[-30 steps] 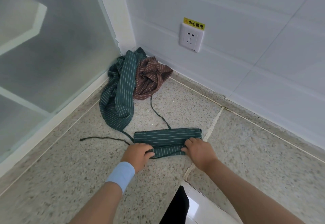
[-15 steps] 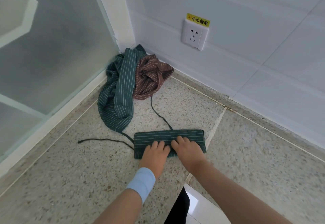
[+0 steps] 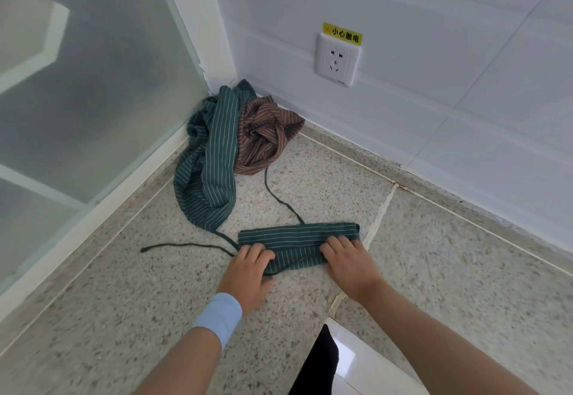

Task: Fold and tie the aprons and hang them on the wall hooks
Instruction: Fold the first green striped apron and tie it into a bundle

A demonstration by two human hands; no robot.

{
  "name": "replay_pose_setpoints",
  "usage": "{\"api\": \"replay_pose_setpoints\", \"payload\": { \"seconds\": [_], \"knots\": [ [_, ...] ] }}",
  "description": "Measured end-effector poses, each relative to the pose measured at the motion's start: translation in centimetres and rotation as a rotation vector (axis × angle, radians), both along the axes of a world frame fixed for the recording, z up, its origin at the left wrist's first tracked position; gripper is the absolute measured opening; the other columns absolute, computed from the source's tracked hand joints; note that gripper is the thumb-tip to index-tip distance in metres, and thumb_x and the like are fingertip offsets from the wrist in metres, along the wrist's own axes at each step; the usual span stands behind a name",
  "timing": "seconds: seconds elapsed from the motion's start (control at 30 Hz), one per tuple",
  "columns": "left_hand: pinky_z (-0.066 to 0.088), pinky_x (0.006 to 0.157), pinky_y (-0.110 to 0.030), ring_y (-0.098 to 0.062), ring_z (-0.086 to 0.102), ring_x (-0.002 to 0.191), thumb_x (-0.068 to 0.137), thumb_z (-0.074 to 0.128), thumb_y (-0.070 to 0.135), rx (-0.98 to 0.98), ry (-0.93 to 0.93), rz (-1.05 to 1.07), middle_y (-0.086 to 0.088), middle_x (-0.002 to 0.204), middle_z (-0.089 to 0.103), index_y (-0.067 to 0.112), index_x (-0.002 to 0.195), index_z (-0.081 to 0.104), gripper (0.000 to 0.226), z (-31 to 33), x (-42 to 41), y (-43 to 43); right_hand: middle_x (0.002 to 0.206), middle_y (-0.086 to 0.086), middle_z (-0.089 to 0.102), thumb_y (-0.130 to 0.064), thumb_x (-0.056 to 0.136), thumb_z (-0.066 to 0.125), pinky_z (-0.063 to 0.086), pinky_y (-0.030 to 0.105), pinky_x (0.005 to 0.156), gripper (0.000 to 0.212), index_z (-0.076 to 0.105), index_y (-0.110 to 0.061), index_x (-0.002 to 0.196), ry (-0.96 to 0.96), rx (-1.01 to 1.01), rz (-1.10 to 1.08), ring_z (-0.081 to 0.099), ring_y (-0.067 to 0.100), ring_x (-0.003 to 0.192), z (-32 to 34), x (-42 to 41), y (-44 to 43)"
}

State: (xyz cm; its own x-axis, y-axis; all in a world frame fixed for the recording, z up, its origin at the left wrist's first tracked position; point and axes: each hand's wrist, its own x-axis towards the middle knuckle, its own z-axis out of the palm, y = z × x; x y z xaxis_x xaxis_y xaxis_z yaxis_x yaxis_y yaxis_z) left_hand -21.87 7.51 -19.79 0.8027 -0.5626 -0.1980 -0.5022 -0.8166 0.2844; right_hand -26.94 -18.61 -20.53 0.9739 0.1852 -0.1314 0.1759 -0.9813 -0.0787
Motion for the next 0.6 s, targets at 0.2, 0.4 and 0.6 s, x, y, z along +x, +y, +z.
{"api": "replay_pose_setpoints", "payload": {
  "seconds": [0.2, 0.4, 0.6],
  "knots": [
    [0.044, 0.090, -0.031, -0.018, 0.060, 0.095, 0.099, 0.050, 0.015, -0.050, 0.027, 0.003, 0.004, 0.106, 0.067, 0.019, 0.117, 0.064, 0.023, 0.6, 2.5, 0.4, 0.104, -0.002, 0.064, -0.025, 0.100, 0.041, 0.050, 0.034, 0.079, 0.021, 0.056, -0.019, 0.114, 0.136, 0.083, -0.008, 0.059, 0.020, 0.091, 1.8, 2.3, -1.4],
    [0.041, 0.065, -0.026, -0.014, 0.054, 0.077, 0.101, 0.043, 0.011, 0.084, 0.107, -0.004, -0.001, 0.094, 0.064, 0.012, 0.113, 0.057, 0.019, 1.1, 4.8, -0.4, 0.091, -0.002, 0.066, -0.035, 0.105, 0.035, 0.050, 0.036, 0.079, 0.020, 0.047, -0.023, 0.116, 0.250, 0.050, -0.055, 0.061, 0.019, 0.074, 2.1, 4.2, -2.1],
    [0.045, 0.076, -0.034, -0.020, 0.056, 0.091, 0.075, 0.073, 0.007, 0.090, -0.158, 0.025, 0.003, 0.107, 0.057, 0.025, 0.107, 0.063, 0.037, 0.9, 6.0, -2.2, 0.118, 0.005, 0.052, -0.044, 0.093, 0.059, 0.043, 0.038, 0.092, 0.040, 0.044, -0.023, 0.124, 0.172, -0.130, -0.076, 0.052, 0.025, 0.106, 3.1, 5.9, -1.6]
  ]
}}
